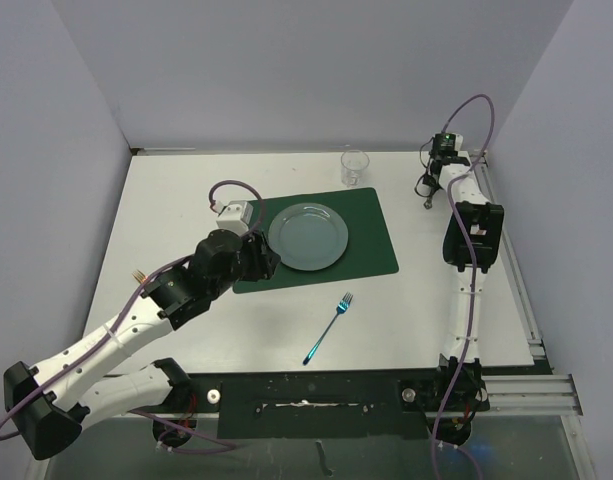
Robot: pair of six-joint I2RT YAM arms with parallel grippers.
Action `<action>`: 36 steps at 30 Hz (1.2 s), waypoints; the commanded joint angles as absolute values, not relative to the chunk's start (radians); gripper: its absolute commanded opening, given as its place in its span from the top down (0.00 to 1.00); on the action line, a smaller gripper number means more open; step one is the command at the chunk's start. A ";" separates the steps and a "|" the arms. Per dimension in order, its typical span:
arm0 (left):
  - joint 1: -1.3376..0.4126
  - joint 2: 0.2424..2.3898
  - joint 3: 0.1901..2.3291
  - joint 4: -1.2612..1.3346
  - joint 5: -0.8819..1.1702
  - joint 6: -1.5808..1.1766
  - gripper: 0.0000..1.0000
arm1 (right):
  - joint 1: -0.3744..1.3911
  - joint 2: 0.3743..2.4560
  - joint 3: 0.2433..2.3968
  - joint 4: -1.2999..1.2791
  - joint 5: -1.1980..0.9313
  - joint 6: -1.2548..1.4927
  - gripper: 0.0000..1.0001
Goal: Set the dinner table for one person
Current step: Place the spoon at the center of the board, then pick up the plate from the napkin.
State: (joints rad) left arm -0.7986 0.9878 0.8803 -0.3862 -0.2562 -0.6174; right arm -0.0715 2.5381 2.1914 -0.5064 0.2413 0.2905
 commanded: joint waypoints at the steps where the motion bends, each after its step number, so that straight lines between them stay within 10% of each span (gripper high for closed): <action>1: -0.799 0.971 0.880 -0.373 -0.269 -0.629 0.56 | -0.076 2.503 2.138 -0.552 0.216 0.267 0.71; 6: -0.800 0.982 0.862 -0.351 -0.259 -0.647 0.56 | -0.076 2.409 2.088 -0.525 0.191 0.252 0.48; 21: -0.774 1.240 0.939 -0.365 -0.372 -0.688 0.57 | 0.047 1.950 1.726 -0.396 -0.048 0.323 0.49; 36: -0.246 1.283 0.814 0.066 0.352 -0.795 0.62 | 0.120 1.685 1.232 -0.217 -0.249 0.434 0.87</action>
State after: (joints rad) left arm -0.3828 1.3479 0.8650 -0.1658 -0.0124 -0.7258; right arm 0.1299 1.7996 1.2652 -0.3042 -0.1963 0.4107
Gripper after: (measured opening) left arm 0.389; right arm 0.139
